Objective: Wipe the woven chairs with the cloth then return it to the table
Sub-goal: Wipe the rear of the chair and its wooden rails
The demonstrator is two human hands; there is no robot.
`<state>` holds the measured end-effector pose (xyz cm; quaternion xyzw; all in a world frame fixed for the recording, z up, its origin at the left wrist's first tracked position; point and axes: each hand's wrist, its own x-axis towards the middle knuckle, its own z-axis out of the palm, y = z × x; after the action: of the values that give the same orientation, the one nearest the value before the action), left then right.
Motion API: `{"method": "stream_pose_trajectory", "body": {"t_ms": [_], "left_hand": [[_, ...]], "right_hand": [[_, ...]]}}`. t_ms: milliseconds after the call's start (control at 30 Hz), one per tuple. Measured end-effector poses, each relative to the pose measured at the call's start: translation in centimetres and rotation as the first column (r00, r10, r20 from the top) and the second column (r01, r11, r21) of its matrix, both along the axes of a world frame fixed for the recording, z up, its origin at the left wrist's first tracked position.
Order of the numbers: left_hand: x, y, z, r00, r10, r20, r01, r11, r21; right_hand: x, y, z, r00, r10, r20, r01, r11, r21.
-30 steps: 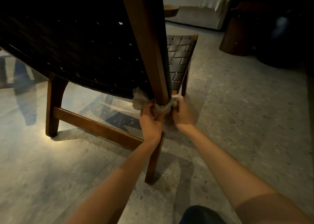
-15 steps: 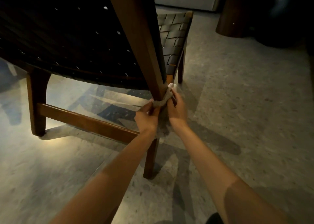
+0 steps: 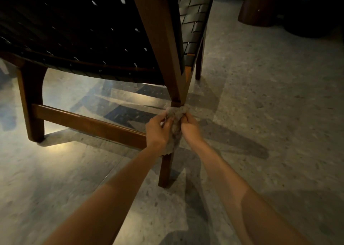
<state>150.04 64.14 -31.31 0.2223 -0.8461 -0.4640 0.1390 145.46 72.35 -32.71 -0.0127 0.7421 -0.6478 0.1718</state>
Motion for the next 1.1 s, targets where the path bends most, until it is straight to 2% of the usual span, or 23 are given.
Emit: {"method": "stream_pose_trajectory", "body": {"t_ms": [67, 167, 233, 300, 467, 567, 667, 833, 1000, 1100], "left_hand": [[0.7, -0.1, -0.2, 0.999, -0.016, 0.042, 0.014, 0.999, 0.040], [0.0, -0.2, 1.2, 0.998, 0.045, 0.047, -0.050, 0.992, 0.114], [-1.2, -0.1, 3.3, 0.994, 0.103, -0.032, -0.093, 0.970, 0.226], [-1.8, 0.1, 5.1, 0.987, 0.089, -0.133, -0.046, 0.954, 0.295], [-1.1, 0.2, 6.0, 0.965, 0.088, -0.246, -0.011, 0.954, 0.299], [-1.2, 0.5, 5.4, 0.972, 0.099, -0.213, -0.048, 0.972, 0.229], [-1.3, 0.2, 4.1, 0.990, 0.031, -0.139, -0.024, 0.998, 0.055], [0.0, -1.0, 1.9, 0.997, -0.073, -0.022, 0.070, 0.988, -0.138], [2.4, -1.4, -0.4, 0.976, -0.129, 0.177, 0.164, 0.966, -0.200], [4.1, -1.1, -1.8, 0.971, -0.151, 0.186, 0.188, 0.962, -0.199]], "right_hand": [[0.2, 0.0, 0.6, 1.000, -0.002, 0.008, 0.002, 0.999, -0.032], [0.0, -0.2, 2.7, 0.992, -0.020, -0.123, 0.008, 0.995, -0.097], [-0.3, -0.2, 4.2, 0.968, -0.042, -0.247, 0.008, 0.990, -0.138], [-0.3, 0.0, 5.3, 0.942, -0.041, -0.334, -0.021, 0.984, -0.180], [0.3, 0.4, 6.1, 0.895, -0.051, -0.443, -0.066, 0.968, -0.243], [0.2, 0.2, 5.2, 0.887, -0.022, -0.460, -0.053, 0.987, -0.149], [-0.2, 0.0, 2.9, 0.927, 0.006, -0.374, -0.026, 0.999, -0.047], [-0.1, -0.2, 0.2, 0.966, 0.029, -0.256, -0.022, 0.999, 0.029], [2.9, 0.1, -2.1, 0.993, 0.062, -0.102, -0.054, 0.995, 0.082], [5.1, 0.0, -3.4, 0.997, 0.073, 0.000, -0.073, 0.997, 0.026]]}}
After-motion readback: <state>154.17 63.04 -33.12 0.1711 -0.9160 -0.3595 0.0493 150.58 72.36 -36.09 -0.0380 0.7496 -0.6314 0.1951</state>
